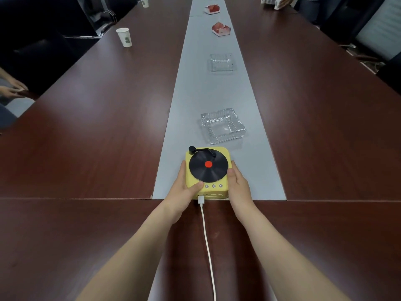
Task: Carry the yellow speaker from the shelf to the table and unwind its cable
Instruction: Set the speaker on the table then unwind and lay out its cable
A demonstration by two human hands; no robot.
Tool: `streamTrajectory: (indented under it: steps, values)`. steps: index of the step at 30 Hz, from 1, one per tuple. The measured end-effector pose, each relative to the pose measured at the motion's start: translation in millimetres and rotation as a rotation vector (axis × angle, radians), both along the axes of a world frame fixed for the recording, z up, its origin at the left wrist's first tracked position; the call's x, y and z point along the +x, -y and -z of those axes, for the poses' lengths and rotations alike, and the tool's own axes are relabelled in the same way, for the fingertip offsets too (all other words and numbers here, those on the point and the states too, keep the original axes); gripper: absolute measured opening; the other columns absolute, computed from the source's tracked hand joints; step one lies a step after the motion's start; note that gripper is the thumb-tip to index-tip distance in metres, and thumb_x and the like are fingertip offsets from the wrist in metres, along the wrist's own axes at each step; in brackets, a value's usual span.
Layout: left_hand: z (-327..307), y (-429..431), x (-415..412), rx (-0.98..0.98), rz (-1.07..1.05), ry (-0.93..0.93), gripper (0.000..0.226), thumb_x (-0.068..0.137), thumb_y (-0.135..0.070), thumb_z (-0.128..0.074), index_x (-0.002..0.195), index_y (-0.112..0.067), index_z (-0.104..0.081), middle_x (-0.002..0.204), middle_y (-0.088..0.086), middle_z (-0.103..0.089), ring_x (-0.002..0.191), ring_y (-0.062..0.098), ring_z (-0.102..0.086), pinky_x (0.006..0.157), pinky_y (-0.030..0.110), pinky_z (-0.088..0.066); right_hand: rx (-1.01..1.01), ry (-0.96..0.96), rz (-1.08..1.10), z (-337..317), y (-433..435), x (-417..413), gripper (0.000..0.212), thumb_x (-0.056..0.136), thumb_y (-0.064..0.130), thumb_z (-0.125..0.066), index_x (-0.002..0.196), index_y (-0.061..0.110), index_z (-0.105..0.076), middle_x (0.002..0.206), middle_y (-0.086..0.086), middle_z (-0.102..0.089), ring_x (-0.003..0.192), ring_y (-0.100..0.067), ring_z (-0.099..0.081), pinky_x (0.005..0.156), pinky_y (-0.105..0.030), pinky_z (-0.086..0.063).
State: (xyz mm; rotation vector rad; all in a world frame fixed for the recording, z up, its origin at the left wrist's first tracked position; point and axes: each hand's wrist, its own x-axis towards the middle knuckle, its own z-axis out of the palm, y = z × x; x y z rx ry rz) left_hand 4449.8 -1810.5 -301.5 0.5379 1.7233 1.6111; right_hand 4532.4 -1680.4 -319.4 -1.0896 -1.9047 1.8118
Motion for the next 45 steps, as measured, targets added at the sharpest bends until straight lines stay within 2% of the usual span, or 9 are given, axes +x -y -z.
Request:
streamTrajectory:
  steps: [6, 16, 21, 26, 30, 34, 39, 41, 45]
  values:
    - [0, -1, 0, 0.007, -0.004, 0.013, 0.062, 0.091, 0.001, -0.054, 0.141, -0.029, -0.033, 0.138, 0.001, -0.054, 0.124, 0.02, -0.056, 0.098, 0.028, -0.05, 0.0, 0.008, 0.002, -1, 0, 0, 0.049, 0.101, 0.032, -0.028, 0.148, 0.024, -0.031, 0.152, 0.002, -0.039, 0.138, -0.017, -0.038, 0.115, -0.038, -0.031]
    - [2, -1, -1, 0.003, -0.004, 0.005, 0.067, 0.087, -0.005, -0.059, 0.144, -0.029, -0.03, 0.139, 0.001, -0.053, 0.125, 0.021, -0.055, 0.103, 0.036, -0.047, 0.003, 0.005, 0.002, -3, 0, -1, 0.048, 0.101, 0.032, -0.027, 0.148, 0.024, -0.031, 0.152, 0.002, -0.038, 0.139, -0.016, -0.037, 0.116, -0.038, -0.031]
    - [4, -2, -2, 0.013, -0.002, -0.007, 0.064, 0.086, -0.006, -0.06, 0.14, -0.029, -0.034, 0.137, 0.002, -0.055, 0.124, 0.022, -0.056, 0.099, 0.033, -0.05, 0.0, -0.004, 0.003, -8, 1, 2, 0.048, 0.102, 0.028, -0.027, 0.149, 0.02, -0.028, 0.154, 0.004, -0.034, 0.142, -0.014, -0.031, 0.116, -0.027, -0.025]
    - [1, -1, 0, 0.005, 0.001, -0.005, 0.062, 0.091, 0.001, -0.054, 0.141, -0.028, -0.032, 0.137, 0.003, -0.055, 0.122, 0.023, -0.057, 0.085, 0.022, -0.054, -0.011, -0.011, 0.002, -9, 2, 2, 0.048, 0.102, 0.028, -0.027, 0.149, 0.02, -0.027, 0.155, 0.003, -0.031, 0.142, -0.014, -0.03, 0.111, -0.022, -0.024]
    - [-2, -1, 1, -0.006, -0.003, 0.006, 0.058, 0.092, 0.002, -0.053, 0.135, -0.033, -0.035, 0.134, 0.001, -0.056, 0.117, 0.02, -0.058, 0.086, 0.022, -0.054, -0.001, -0.004, 0.002, -11, 2, 2, 0.048, 0.102, 0.028, -0.027, 0.149, 0.02, -0.026, 0.155, 0.003, -0.031, 0.142, -0.014, -0.03, 0.109, -0.02, -0.024]
    - [-3, -1, 1, -0.019, 0.005, 0.005, 0.059, 0.091, 0.002, -0.053, 0.139, -0.027, -0.034, 0.134, 0.004, -0.056, 0.116, 0.02, -0.059, 0.087, 0.024, -0.054, 0.002, 0.008, -0.002, -12, 2, 3, 0.047, 0.102, 0.027, -0.026, 0.149, 0.02, -0.026, 0.155, 0.003, -0.031, 0.142, -0.014, -0.03, 0.102, -0.015, -0.023]
    - [-6, 0, 0, -0.083, 0.006, -0.011, 0.061, 0.093, -0.003, -0.054, 0.142, -0.029, -0.029, 0.136, 0.001, -0.055, 0.122, 0.021, -0.056, 0.102, 0.038, -0.048, 0.0, 0.03, -0.004, -12, 1, 2, 0.048, 0.102, 0.027, -0.027, 0.149, 0.02, -0.026, 0.155, 0.002, -0.032, 0.142, -0.016, -0.03, 0.111, -0.023, -0.024]
    - [-9, 1, -3, -0.141, 0.056, -0.03, 0.064, 0.093, -0.009, -0.056, 0.143, -0.03, -0.023, 0.137, -0.001, -0.052, 0.122, 0.019, -0.056, 0.101, 0.036, -0.048, -0.001, 0.058, -0.033, -15, 0, 2, 0.049, 0.101, 0.029, -0.027, 0.15, 0.023, -0.026, 0.154, 0.001, -0.034, 0.14, -0.017, -0.034, 0.116, -0.031, -0.027]
    - [-20, 5, -6, -0.287, 0.108, -0.047, 0.087, 0.087, -0.029, -0.062, 0.151, -0.023, -0.004, 0.149, -0.002, -0.037, 0.131, 0.018, -0.045, 0.107, 0.038, -0.043, -0.051, 0.14, -0.113, -29, -7, 5, 0.051, 0.1, 0.037, -0.025, 0.148, 0.02, -0.033, 0.149, -0.002, -0.042, 0.135, -0.018, -0.041, 0.114, -0.036, -0.032]
